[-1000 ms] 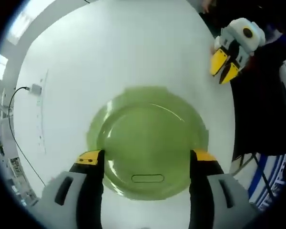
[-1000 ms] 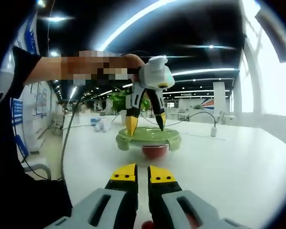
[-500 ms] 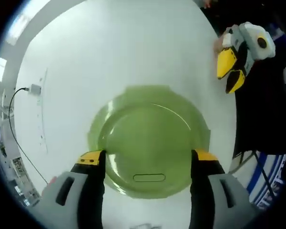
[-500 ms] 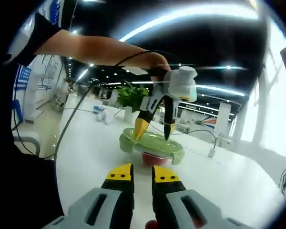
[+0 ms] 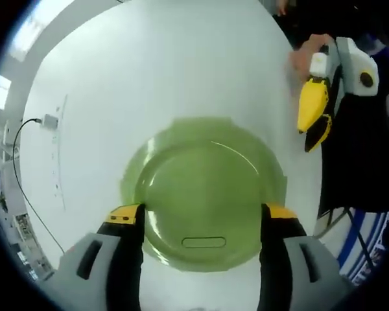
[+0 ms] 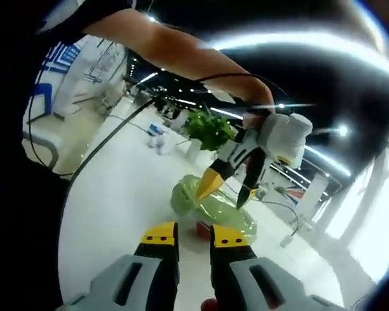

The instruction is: Open container latches remove lid place lid upside down on tabletop take tomato from container place on tabletop

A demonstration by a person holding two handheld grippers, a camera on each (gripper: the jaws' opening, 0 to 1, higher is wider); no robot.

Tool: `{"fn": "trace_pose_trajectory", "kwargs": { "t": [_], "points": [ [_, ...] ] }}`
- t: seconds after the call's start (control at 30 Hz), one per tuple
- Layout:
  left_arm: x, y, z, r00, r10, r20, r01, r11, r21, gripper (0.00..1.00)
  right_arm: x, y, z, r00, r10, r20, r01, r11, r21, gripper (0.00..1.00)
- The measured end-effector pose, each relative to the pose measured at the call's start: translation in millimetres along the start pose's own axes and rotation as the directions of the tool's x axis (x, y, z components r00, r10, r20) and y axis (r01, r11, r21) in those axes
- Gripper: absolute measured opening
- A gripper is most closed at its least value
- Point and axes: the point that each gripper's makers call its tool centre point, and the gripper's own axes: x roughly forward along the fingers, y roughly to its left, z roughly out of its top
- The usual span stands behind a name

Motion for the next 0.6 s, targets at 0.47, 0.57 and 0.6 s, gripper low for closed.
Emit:
{"fn": "trace_pose_trajectory", "kwargs": {
  "t": [0.47,0.57,0.6],
  "points": [
    [0.2,0.8,0.1,1.000,0.001,-0.010,-0.001,1.000,0.005,0.64,22.8,10.8,10.5,0.998,0.024,0.050,0.001,0.893,-0.450,0.16],
    [0.2,0.8,0.3,1.000,0.001,-0.003,-0.001,1.000,0.003,0.64,26.2,13.4,10.9,0.996,0.058,0.061,-0.021,0.873,-0.488,0.16],
    [0.2,0.7,0.4,1.000,0.001,-0.002,-0.001,1.000,0.004,0.64,28.2,15.5,10.4,0.996,0.071,0.061,-0.029,0.858,-0.513,0.16]
  ]
}}
